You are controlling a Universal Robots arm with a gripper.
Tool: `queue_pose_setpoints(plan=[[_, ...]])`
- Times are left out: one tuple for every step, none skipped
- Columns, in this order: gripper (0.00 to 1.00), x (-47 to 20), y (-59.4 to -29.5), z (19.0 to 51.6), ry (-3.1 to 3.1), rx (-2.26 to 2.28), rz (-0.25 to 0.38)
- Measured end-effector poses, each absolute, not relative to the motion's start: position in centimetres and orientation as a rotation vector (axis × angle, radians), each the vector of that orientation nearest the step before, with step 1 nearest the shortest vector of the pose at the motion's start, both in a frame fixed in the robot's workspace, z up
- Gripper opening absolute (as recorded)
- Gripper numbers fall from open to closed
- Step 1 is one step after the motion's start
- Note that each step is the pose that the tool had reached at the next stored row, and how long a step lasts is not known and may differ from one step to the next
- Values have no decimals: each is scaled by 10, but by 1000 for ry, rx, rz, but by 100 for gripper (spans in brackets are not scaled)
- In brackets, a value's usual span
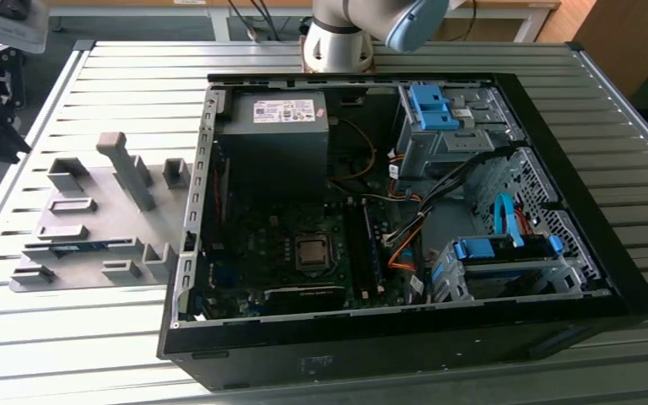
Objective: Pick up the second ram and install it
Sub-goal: 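Pick up the second ram and move it above second insertion slot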
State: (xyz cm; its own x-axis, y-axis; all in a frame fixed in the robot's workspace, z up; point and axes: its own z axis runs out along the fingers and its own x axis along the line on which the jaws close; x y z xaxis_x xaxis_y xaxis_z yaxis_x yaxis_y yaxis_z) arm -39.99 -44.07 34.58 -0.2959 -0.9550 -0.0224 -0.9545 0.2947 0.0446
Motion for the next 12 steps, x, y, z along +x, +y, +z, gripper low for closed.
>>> queue_pose_setpoints(plan=[[24,-400,-441,345,-2505,1880,-77],[24,-400,-441,344,-2489,1900,-77],[24,-400,-441,343,-2473,1921,-77],[24,-400,-441,342,-2456,1941,-77],[24,-400,-441,341,-2439,1962,-76],[24,-400,-441,340,-2423,1981,-76],[24,-400,-441,340,-2407,1999,-76],[24,-400,-441,339,-2392,2017,-76],[24,-400,-441,338,-2378,2033,-76],[24,-400,-441,338,-2367,2046,-76],[24,-400,-441,337,-2358,2056,-76],[24,-400,-441,336,-2351,2063,-76]])
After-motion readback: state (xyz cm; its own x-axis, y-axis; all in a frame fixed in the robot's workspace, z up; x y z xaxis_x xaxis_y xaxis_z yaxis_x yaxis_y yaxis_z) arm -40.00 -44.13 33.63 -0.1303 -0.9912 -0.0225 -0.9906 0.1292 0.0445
